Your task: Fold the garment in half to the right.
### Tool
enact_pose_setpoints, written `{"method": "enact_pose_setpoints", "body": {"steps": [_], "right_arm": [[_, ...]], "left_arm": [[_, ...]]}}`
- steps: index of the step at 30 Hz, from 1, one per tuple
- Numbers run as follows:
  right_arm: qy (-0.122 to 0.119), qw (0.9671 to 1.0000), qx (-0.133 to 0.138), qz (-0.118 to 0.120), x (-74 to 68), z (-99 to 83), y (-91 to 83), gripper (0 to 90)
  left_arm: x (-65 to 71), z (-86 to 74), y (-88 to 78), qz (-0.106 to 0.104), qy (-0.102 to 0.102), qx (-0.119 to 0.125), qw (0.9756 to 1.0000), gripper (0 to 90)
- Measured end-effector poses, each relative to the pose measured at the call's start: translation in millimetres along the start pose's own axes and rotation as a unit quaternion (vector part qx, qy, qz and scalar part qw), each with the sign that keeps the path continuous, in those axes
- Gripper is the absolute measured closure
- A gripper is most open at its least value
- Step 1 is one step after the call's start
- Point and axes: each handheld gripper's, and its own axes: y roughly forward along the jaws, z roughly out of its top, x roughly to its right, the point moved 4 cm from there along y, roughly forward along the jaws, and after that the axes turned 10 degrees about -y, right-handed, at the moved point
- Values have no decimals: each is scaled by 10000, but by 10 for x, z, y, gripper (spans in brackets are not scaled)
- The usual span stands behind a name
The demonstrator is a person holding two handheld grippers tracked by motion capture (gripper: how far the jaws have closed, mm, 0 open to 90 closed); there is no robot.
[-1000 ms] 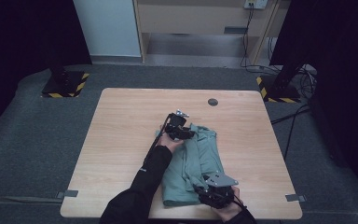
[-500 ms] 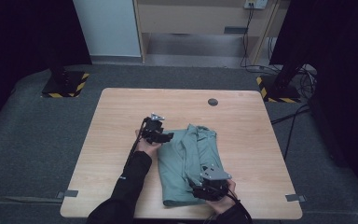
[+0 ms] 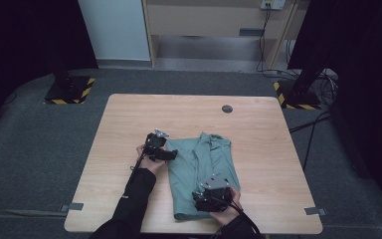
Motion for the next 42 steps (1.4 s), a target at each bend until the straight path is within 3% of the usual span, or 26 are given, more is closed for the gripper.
{"method": "enact_pose_setpoints", "body": {"steps": [7,10,17,20,22,29,31,35,38,42], "right_arm": [[171,9996,-180,-130,116,-106,-1,185],[283,9991,-215,-249,235,-186,-52,185],[913,9937,-289,-583,642,-488,-283,185],[1125,9912,-238,-659,754,-562,-382,185],[1143,9910,-172,-674,768,-549,-424,187],[953,9941,139,-490,669,-286,-387,185],[890,9951,150,-392,635,-195,-295,185],[765,9966,-90,-281,570,-129,-58,190],[738,9963,-302,-319,560,-154,72,197],[881,9944,-379,-448,657,-223,86,192]], "left_arm": [[-18,-9,38,87,149,70,9998,229],[-42,-5,48,62,147,101,9998,220],[-68,28,67,145,249,131,9995,201],[-79,50,78,180,279,114,9994,193],[-77,51,77,187,281,103,9994,189],[-68,18,33,-117,-125,-29,9998,200],[-53,11,42,-65,-43,-15,10000,188],[-37,24,77,119,145,17,9998,164],[-56,50,90,185,210,28,9996,161],[-80,98,117,261,227,-20,9994,150]]}}
